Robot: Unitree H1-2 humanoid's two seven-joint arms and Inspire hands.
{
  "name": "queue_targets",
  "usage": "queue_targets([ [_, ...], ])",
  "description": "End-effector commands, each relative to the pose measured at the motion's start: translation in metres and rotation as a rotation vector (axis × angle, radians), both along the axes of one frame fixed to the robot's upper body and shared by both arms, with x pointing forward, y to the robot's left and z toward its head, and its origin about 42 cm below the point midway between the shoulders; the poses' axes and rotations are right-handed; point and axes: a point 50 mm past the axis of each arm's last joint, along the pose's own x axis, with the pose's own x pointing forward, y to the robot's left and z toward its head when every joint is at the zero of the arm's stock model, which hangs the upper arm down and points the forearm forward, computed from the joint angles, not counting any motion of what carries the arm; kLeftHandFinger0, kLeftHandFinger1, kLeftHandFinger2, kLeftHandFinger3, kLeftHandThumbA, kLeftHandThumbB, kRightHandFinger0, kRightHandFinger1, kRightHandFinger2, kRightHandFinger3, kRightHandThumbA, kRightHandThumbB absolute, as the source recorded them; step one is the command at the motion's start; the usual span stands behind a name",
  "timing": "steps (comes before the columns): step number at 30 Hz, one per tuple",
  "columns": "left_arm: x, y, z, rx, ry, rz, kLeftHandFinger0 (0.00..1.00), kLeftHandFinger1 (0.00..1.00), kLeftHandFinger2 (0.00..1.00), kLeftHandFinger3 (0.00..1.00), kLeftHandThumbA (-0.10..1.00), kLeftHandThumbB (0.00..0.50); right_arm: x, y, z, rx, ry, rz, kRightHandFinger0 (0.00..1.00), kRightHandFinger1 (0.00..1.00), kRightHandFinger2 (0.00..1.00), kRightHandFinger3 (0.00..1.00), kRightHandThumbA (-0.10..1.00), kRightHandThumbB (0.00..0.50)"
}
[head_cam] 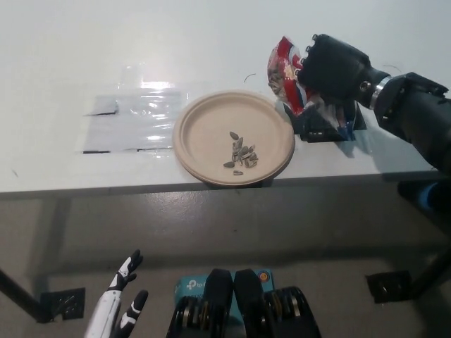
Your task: The robot picks up a small bag of sunflower seeds on the right hand side and take it to the empty plate on the left hand side then pours some sunflower seeds on to the plate.
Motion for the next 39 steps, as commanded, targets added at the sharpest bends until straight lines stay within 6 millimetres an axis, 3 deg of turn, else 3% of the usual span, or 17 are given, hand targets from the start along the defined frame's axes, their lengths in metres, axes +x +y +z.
queue_targets([
  [1, 0.001, 0.004, 0.008, 0.019, -0.060, -0.013, 0.96, 1.00, 1.00, 1.00, 1.00, 0.114, 0.008, -0.006, 0.043, 0.073, -0.124, 0.007, 0.00, 0.00, 0.25, 0.10, 0.04, 0.390],
  [4, -0.001, 0.005, 0.009, 0.027, -0.060, -0.012, 0.97, 1.00, 1.00, 1.00, 1.00, 0.119, 0.008, -0.008, 0.037, 0.056, -0.145, -0.014, 0.00, 0.00, 0.25, 0.07, 0.14, 0.383],
  [13, -0.005, 0.005, 0.006, 0.030, -0.048, -0.008, 0.98, 1.00, 1.00, 1.00, 1.00, 0.117, 0.009, -0.013, 0.023, 0.128, -0.100, -0.084, 0.00, 0.00, 0.24, 0.04, -0.10, 0.301],
  [16, -0.005, 0.004, 0.007, 0.035, -0.052, -0.011, 0.99, 1.00, 1.00, 1.00, 1.00, 0.113, 0.011, -0.014, 0.022, 0.159, -0.083, -0.144, 0.00, 0.00, 0.28, 0.14, -0.10, 0.247],
  [20, -0.005, 0.002, 0.007, 0.031, -0.054, -0.010, 0.98, 1.00, 1.00, 1.00, 1.00, 0.121, 0.009, -0.016, 0.012, 0.255, -0.043, -0.179, 0.00, 0.00, 0.31, 0.31, -0.10, 0.313],
  [21, -0.004, 0.003, 0.006, 0.034, -0.056, -0.012, 0.98, 1.00, 0.99, 1.00, 1.00, 0.114, 0.008, -0.015, 0.007, 0.259, -0.024, -0.183, 0.00, 0.00, 0.18, 0.18, 0.06, 0.425],
  [23, -0.005, 0.002, 0.007, 0.037, -0.058, -0.018, 0.98, 1.00, 0.98, 1.00, 1.00, 0.117, 0.008, -0.015, 0.004, 0.259, 0.006, -0.193, 0.00, 0.00, 0.19, 0.05, 0.09, 0.428],
  [24, -0.005, 0.002, 0.007, 0.039, -0.054, -0.018, 0.98, 1.00, 0.99, 1.00, 1.00, 0.131, 0.008, -0.015, 0.003, 0.259, 0.009, -0.194, 0.00, 0.00, 0.22, 0.09, 0.11, 0.450],
  [26, -0.005, 0.003, 0.008, 0.043, -0.053, -0.016, 0.97, 1.00, 0.99, 1.00, 1.00, 0.132, 0.009, -0.014, 0.002, 0.233, 0.009, -0.224, 0.00, 0.05, 0.34, 0.38, 0.12, 0.369],
  [28, -0.004, 0.003, 0.009, 0.043, -0.058, -0.017, 0.97, 1.00, 0.99, 1.00, 1.00, 0.117, 0.010, -0.015, 0.001, 0.209, 0.022, -0.262, 0.00, 0.01, 0.31, 0.44, 0.10, 0.319],
  [29, -0.004, 0.003, 0.008, 0.042, -0.060, -0.017, 0.97, 1.00, 0.98, 1.00, 1.00, 0.114, 0.011, -0.016, -0.001, 0.203, 0.037, -0.285, 0.04, 0.13, 0.43, 0.54, 0.06, 0.283],
  [30, -0.004, 0.003, 0.008, 0.040, -0.061, -0.015, 0.97, 1.00, 0.98, 1.00, 1.00, 0.113, 0.011, -0.017, -0.001, 0.198, 0.050, -0.302, 0.01, 0.14, 0.39, 0.59, 0.04, 0.276],
  [31, -0.002, 0.003, 0.010, 0.038, -0.065, -0.014, 0.96, 1.00, 0.98, 1.00, 1.00, 0.115, 0.013, -0.017, 0.001, 0.202, 0.067, -0.323, 0.21, 0.38, 0.58, 0.70, 0.02, 0.265],
  [32, -0.002, 0.002, 0.011, 0.039, -0.065, -0.014, 0.96, 1.00, 0.98, 1.00, 1.00, 0.123, 0.014, -0.018, 0.000, 0.235, 0.118, -0.361, 0.57, 0.70, 0.83, 0.86, -0.01, 0.333],
  [34, -0.001, 0.002, 0.011, 0.044, -0.062, -0.021, 0.96, 1.00, 0.97, 1.00, 1.00, 0.138, 0.014, -0.019, -0.004, 0.230, 0.138, -0.403, 0.95, 0.98, 1.00, 1.00, 0.23, 0.441],
  [36, -0.001, 0.003, 0.011, 0.047, -0.065, -0.023, 0.96, 1.00, 0.95, 1.00, 1.00, 0.131, 0.014, -0.019, -0.008, 0.240, 0.167, -0.443, 1.00, 1.00, 1.00, 1.00, 0.39, 0.499],
  [39, 0.000, 0.004, 0.011, 0.047, -0.062, -0.021, 0.94, 1.00, 0.95, 1.00, 1.00, 0.126, 0.013, -0.019, -0.012, 0.270, 0.193, -0.448, 1.00, 1.00, 1.00, 1.00, 0.47, 0.500],
])
